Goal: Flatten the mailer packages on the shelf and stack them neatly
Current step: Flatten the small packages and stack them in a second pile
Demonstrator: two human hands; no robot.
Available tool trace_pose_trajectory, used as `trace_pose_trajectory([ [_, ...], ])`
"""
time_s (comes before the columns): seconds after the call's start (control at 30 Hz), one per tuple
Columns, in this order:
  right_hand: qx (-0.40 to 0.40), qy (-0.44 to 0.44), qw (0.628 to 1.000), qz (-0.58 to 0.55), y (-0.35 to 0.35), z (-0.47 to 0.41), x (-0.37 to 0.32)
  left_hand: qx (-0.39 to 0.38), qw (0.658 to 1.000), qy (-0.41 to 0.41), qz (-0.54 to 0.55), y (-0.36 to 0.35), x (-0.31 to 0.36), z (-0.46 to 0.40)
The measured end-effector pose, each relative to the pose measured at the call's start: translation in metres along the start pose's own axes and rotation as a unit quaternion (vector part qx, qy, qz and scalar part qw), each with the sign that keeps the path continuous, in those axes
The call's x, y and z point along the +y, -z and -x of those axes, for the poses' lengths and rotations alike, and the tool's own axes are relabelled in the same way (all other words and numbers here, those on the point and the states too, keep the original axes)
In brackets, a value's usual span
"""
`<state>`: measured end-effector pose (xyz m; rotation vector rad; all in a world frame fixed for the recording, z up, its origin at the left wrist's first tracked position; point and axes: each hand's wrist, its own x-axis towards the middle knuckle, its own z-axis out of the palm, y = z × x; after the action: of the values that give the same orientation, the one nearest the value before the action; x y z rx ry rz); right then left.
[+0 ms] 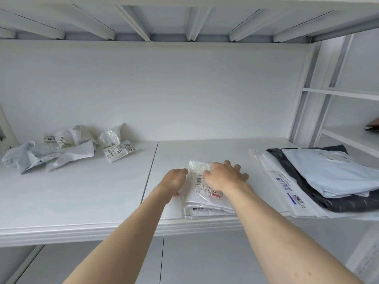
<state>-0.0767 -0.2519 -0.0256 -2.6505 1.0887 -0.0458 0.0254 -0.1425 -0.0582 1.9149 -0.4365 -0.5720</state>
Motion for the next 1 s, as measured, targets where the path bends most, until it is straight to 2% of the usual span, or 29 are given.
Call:
trace_pose_trajectory([
  [0.1, -0.071, 0.001, 0.997, -0.035, -0.011, -0.002, 0.022, -0.025, 0.999, -0.016, -0.017, -0.006, -0.007, 0.0],
  [0.17, -0.091, 0.012, 0.992, -0.081, -0.022, -0.003, 0.034, -0.037, 0.998, -0.017, -0.045, -0.012, -0.013, 0.003],
  [0.37, -0.085, 0.062, 0.988, -0.117, -0.034, -0.013, 0.048, -0.066, 0.987, -0.048, -0.136, -0.018, -0.022, 0.01],
  [0.43, -0.083, 0.063, 0.991, -0.086, -0.033, -0.014, 0.046, -0.082, 0.987, -0.042, -0.13, -0.016, -0.024, 0.014],
  [0.5, -0.031, 0.05, 0.998, -0.016, -0.031, -0.011, 0.038, -0.084, 0.985, -0.047, -0.142, -0.011, -0.024, 0.019],
  [0.6, 0.068, 0.079, 0.994, 0.036, -0.025, -0.002, 0.004, -0.052, 0.985, -0.053, -0.156, 0.008, -0.029, 0.022],
  [0.67, 0.08, 0.123, 0.989, 0.026, -0.021, 0.001, -0.019, -0.031, 0.984, -0.074, -0.157, 0.023, -0.034, 0.022],
  [0.77, 0.055, 0.208, 0.977, 0.018, -0.027, 0.001, -0.06, 0.022, 0.977, -0.099, -0.188, 0.057, -0.045, 0.021],
  [0.87, 0.032, 0.266, 0.963, 0.019, -0.041, 0.003, -0.1, 0.083, 0.968, -0.087, -0.222, 0.093, -0.061, 0.014],
  [1.0, -0.071, 0.276, 0.958, 0.035, -0.066, -0.004, -0.146, 0.126, 0.94, -0.048, -0.314, 0.143, -0.081, -0.001],
])
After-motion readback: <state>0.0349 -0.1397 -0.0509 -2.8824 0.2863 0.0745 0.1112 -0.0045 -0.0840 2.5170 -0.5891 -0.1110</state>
